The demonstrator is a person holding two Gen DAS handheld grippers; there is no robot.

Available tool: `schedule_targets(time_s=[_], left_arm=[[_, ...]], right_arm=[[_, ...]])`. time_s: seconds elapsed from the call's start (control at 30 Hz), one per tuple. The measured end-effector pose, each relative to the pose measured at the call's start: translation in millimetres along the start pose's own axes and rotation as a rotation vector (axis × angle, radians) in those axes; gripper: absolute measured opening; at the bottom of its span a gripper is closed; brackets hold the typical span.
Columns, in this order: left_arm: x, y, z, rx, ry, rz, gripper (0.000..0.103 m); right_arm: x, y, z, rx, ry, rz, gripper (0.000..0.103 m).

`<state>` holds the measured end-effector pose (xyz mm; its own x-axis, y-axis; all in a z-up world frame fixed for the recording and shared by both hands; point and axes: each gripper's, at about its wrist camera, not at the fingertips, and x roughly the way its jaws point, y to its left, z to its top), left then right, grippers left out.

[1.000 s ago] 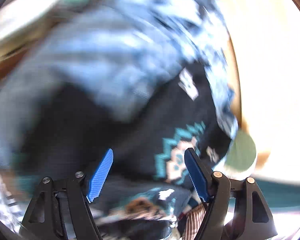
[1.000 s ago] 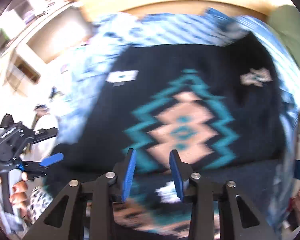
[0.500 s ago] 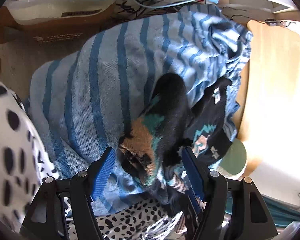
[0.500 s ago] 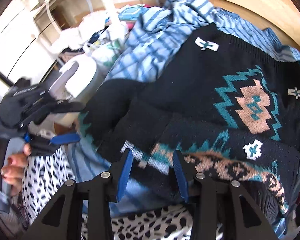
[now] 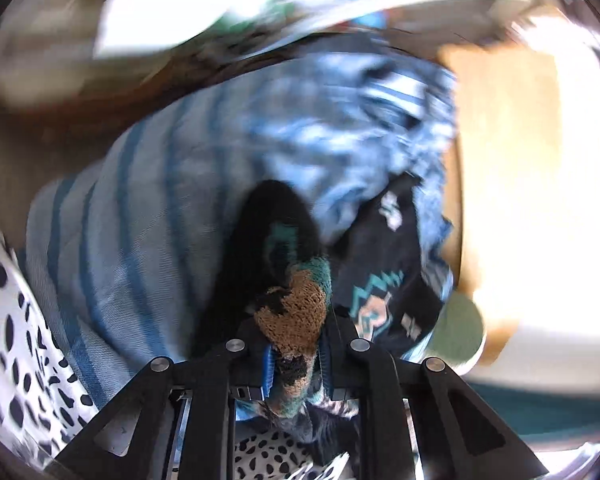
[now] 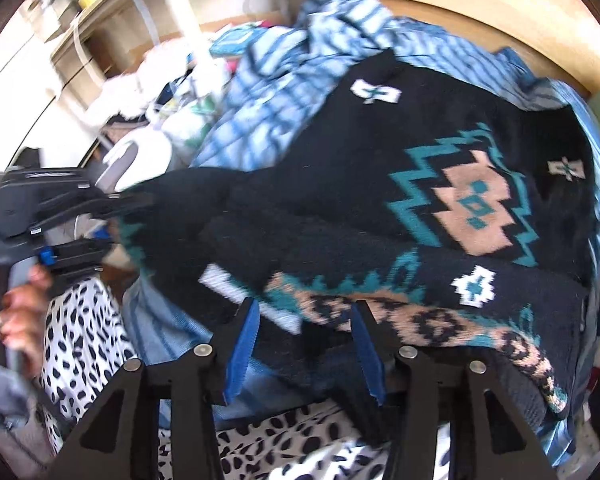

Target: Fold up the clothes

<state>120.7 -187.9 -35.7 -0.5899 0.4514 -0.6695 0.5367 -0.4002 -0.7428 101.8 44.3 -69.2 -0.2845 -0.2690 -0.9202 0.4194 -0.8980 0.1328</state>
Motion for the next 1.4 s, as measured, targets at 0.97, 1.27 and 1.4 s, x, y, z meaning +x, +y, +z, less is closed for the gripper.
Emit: schedule_targets(time_s=[0.97, 1.27, 1.4], left_arm=[[18, 32, 4, -0.014, 0.113, 0.181, 0.056], [34, 38, 30, -0.065, 0.083, 0.161, 0.069], [51, 30, 31, -0.022, 0.097, 0.198, 0.044]], right_arm=[[80, -14, 42, 0.027, 0.09, 0.128, 0.041], [95, -3, 39, 0.071, 0.107, 0.139, 0.041], [95, 6, 39, 0.057, 0.106, 0.138, 0.041]])
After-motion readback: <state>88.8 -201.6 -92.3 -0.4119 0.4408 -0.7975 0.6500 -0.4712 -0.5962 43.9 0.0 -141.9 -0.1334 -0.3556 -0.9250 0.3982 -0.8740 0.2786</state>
